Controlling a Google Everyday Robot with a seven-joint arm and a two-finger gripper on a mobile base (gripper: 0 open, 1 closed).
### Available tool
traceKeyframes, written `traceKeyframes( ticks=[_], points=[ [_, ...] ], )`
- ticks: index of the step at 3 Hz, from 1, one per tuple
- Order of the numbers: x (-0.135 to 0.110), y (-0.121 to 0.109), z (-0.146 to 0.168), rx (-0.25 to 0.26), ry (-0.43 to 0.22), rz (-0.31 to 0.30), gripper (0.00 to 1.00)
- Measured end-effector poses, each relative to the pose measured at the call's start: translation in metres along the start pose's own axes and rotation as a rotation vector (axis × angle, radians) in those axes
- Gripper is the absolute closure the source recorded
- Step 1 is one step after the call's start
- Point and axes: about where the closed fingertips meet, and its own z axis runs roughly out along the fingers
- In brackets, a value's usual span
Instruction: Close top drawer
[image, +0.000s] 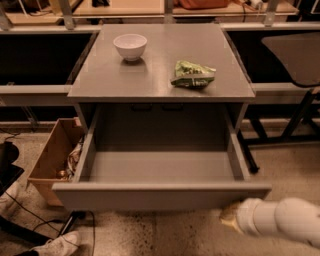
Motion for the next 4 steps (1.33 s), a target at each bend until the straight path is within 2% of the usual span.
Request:
traceKeyframes(
  ticks=[1, 2, 3, 4],
  points=[
    [0.001, 0.001, -0.001, 0.000, 0.000, 0.000, 1.00],
    [-0.020, -0.053, 0.021, 0.041, -0.073, 0.018, 1.00],
    [-0.020, -0.054, 0.021, 0.042, -0.075, 0.017, 1.00],
    [-0.023, -0.087, 0.028, 0.089, -0.131, -0.012, 1.00]
  ],
)
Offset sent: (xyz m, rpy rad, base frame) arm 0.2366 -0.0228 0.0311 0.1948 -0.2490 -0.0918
